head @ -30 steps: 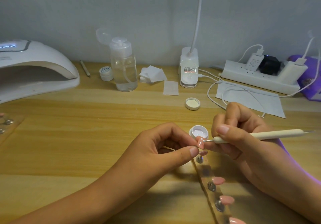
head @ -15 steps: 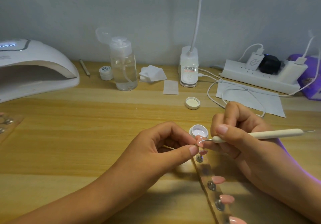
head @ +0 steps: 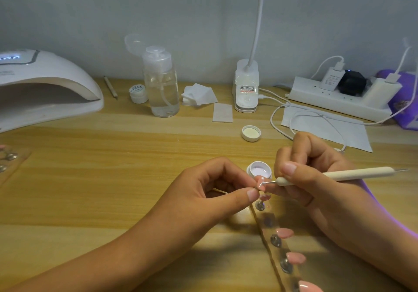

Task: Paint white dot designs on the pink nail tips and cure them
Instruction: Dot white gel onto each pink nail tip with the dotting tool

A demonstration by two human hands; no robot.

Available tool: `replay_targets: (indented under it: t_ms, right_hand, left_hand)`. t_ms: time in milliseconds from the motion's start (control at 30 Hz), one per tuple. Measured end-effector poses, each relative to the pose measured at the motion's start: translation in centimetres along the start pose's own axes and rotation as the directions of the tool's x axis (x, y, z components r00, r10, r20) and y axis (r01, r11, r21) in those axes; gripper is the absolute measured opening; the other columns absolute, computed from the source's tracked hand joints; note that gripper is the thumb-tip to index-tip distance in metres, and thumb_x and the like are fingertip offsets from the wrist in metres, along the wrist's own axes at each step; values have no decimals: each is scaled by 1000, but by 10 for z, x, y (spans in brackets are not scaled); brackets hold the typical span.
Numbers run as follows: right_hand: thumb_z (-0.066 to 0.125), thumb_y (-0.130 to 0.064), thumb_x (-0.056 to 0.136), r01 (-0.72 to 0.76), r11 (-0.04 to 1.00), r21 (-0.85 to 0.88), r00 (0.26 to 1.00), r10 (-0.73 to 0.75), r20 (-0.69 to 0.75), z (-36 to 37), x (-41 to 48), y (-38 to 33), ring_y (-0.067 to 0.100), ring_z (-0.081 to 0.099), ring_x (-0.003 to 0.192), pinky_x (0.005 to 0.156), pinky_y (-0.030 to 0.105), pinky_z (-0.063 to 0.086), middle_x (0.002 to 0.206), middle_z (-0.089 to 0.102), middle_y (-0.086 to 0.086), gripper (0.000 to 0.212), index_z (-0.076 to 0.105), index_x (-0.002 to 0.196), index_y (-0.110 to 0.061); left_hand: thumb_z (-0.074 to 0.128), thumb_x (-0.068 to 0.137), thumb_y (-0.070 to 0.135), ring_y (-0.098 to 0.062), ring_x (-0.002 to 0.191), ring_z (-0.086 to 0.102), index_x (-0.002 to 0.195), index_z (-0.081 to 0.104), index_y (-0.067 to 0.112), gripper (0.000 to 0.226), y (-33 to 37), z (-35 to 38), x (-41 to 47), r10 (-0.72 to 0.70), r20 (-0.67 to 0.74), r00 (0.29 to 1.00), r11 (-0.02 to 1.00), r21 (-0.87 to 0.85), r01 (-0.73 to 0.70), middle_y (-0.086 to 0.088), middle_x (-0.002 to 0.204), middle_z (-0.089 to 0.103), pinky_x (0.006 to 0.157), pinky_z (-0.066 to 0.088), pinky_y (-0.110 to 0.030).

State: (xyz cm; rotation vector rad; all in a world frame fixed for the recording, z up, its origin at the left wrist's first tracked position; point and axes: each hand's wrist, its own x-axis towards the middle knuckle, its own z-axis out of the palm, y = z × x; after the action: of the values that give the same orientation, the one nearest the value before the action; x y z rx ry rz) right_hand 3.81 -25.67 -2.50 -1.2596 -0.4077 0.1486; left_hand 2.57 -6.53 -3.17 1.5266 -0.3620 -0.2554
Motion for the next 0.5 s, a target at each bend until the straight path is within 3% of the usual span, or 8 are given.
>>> replay_targets:
  t_ms: [500]
  right_hand:
    - [68, -18, 70, -5, 1000, 6, 1000, 5, -4, 0, 0, 0, 2, 57, 53, 63, 23, 55, 61, 55, -4, 16, 55, 61, -22]
  left_hand:
    - [72, 74, 22, -4, 71, 58, 76, 71, 29, 7, 0, 0, 0, 2, 4, 1000, 1000, 4, -2, 8, 77, 70, 64, 45, -14]
